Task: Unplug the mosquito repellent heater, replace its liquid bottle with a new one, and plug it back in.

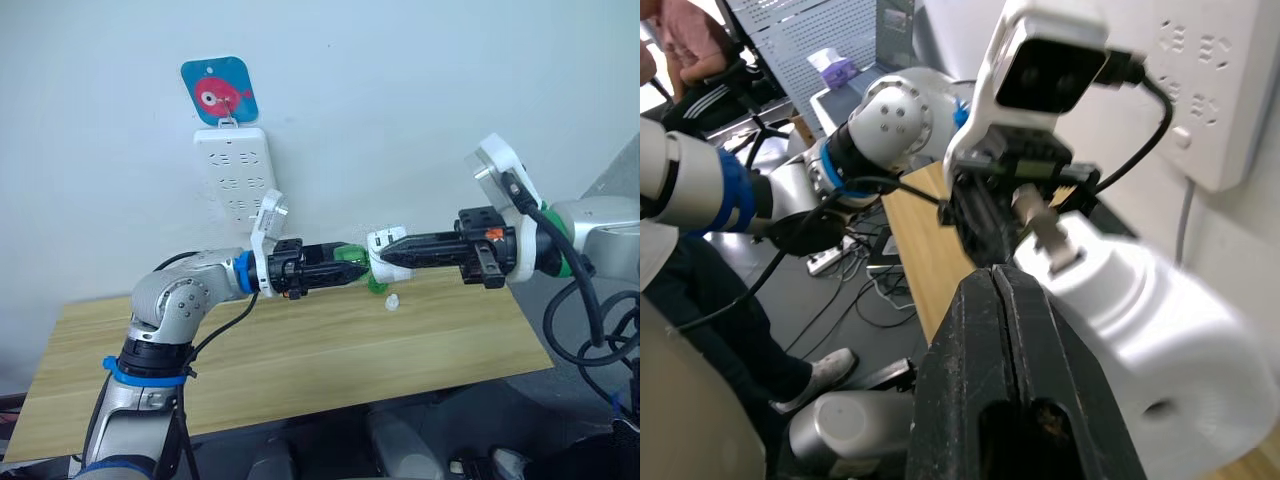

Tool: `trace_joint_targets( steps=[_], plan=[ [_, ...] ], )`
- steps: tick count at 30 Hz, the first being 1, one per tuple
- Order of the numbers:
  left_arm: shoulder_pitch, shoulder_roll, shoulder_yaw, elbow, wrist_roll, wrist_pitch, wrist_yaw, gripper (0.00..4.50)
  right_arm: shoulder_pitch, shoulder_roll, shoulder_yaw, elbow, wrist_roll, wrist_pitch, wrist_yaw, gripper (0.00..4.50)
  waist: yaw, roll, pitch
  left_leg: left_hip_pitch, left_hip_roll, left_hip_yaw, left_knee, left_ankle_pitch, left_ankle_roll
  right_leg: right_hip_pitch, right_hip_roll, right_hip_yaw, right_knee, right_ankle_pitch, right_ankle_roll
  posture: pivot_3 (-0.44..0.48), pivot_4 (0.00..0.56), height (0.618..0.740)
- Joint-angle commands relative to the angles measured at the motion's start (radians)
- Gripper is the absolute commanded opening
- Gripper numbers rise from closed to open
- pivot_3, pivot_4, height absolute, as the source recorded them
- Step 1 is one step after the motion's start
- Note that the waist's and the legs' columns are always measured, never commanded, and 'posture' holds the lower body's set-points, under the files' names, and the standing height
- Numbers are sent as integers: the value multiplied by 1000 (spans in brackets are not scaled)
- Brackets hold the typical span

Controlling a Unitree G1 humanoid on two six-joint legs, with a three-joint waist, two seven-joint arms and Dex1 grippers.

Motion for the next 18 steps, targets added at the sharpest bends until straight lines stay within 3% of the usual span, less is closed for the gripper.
trace_joint_targets(
  steps=[1, 14, 18],
  plan=[
    [-2, 13, -10, -32, 16, -32, -34, 2374, -54, 12, -7, 23, 3, 12, -29, 0, 0, 0, 0, 0, 0, 0, 0, 0, 0, 0, 0, 0, 0, 0, 0, -246, 75, 740],
    [2, 37, -12, -68, 9, -10, -64, 2373, -77, 2, 74, 70, -201, -1, 52, 0, 0, 0, 0, 0, 0, 0, 0, 0, 0, 0, 0, 0, 0, 0, 0, -235, 77, 740],
    [3, 46, -12, -70, 8, -7, -68, 2373, -98, 21, 28, 102, -172, 17, 88, 0, 0, 0, 0, 0, 0, 0, 0, 0, 0, 0, 0, 0, 0, 0, 0, -232, 80, 740]
  ],
)
